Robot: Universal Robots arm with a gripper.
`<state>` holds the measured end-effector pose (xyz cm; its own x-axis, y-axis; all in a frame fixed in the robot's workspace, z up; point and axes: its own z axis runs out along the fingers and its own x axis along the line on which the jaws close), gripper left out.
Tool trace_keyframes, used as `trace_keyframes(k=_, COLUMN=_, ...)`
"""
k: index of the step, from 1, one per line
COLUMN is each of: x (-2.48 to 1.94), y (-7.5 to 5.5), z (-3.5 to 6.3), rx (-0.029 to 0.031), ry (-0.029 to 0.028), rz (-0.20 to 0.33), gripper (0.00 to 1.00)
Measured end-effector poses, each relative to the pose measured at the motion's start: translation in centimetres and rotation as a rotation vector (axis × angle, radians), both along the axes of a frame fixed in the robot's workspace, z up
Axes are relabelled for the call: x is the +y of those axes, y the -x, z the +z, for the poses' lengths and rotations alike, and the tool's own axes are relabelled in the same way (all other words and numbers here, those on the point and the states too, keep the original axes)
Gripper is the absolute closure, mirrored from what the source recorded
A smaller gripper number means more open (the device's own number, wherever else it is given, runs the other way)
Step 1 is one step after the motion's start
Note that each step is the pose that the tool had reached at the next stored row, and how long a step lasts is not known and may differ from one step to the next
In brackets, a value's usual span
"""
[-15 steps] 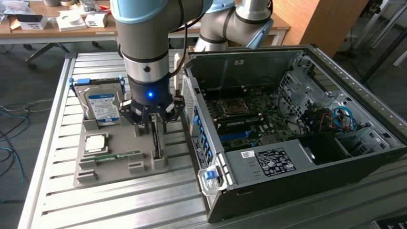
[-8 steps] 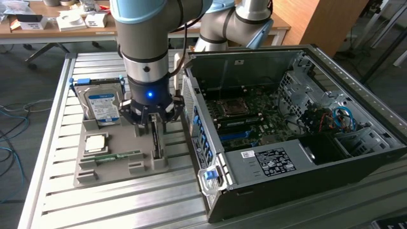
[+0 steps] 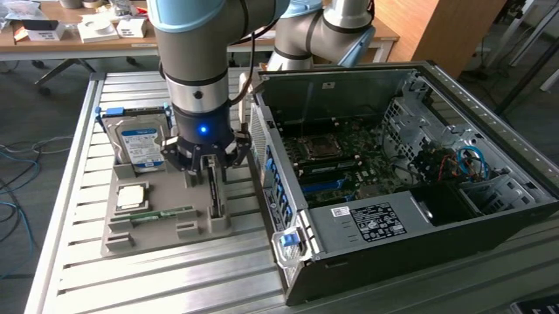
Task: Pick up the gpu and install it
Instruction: 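Pick up the gpu and move the gpu toward the slot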
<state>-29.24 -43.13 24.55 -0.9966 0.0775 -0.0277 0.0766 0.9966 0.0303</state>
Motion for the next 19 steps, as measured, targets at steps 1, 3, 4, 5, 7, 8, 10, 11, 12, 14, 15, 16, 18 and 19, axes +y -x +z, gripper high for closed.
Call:
trace_keyframes(k=1, x=0.0, y=0.0, z=-0.08, rx=0.0001, ry=0.0001, rz=0.0, gripper=0.53)
trace_keyframes(k=3, x=0.0, y=0.0, z=-0.24, rx=0.0001, ry=0.0001, rz=0.0, gripper=0.53)
trace_keyframes(k=4, x=-0.01, y=0.01, z=-0.26, rx=0.0001, ry=0.0003, rz=0.0, gripper=0.53)
trace_keyframes(k=5, x=-0.01, y=0.01, z=-0.26, rx=0.0002, ry=0.0003, rz=0.0, gripper=0.53)
trace_keyframes(k=7, x=0.0, y=0.01, z=-0.26, rx=0.0002, ry=0.0003, rz=0.0, gripper=0.53)
trace_keyframes(k=8, x=0.0, y=0.0, z=-0.35, rx=-0.0002, ry=0.0, rz=0.0, gripper=0.53)
trace_keyframes(k=10, x=0.0, y=0.01, z=-0.56, rx=-0.0002, ry=0.0001, rz=0.0, gripper=0.53)
trace_keyframes(k=11, x=0.0, y=0.01, z=-0.67, rx=-0.0002, ry=0.0001, rz=0.0, gripper=0.53)
trace_keyframes(k=12, x=0.0, y=0.01, z=-0.78, rx=-0.0003, ry=0.0001, rz=0.0, gripper=0.53)
trace_keyframes(k=14, x=0.0, y=0.01, z=-0.87, rx=-0.0002, ry=0.0002, rz=0.0, gripper=0.53)
trace_keyframes(k=15, x=0.0, y=0.01, z=-0.86, rx=-0.0001, ry=0.0002, rz=0.0, gripper=0.53)
trace_keyframes(k=16, x=0.0, y=0.01, z=-0.86, rx=-0.0001, ry=0.0002, rz=0.0, gripper=0.53)
trace_keyframes(k=18, x=0.0, y=0.01, z=-0.99, rx=-0.0004, ry=-0.0001, rz=0.0, gripper=0.53)
trace_keyframes(k=19, x=0.0, y=0.01, z=-1.07, rx=-0.0004, ry=0.0, rz=0.0, gripper=0.53)
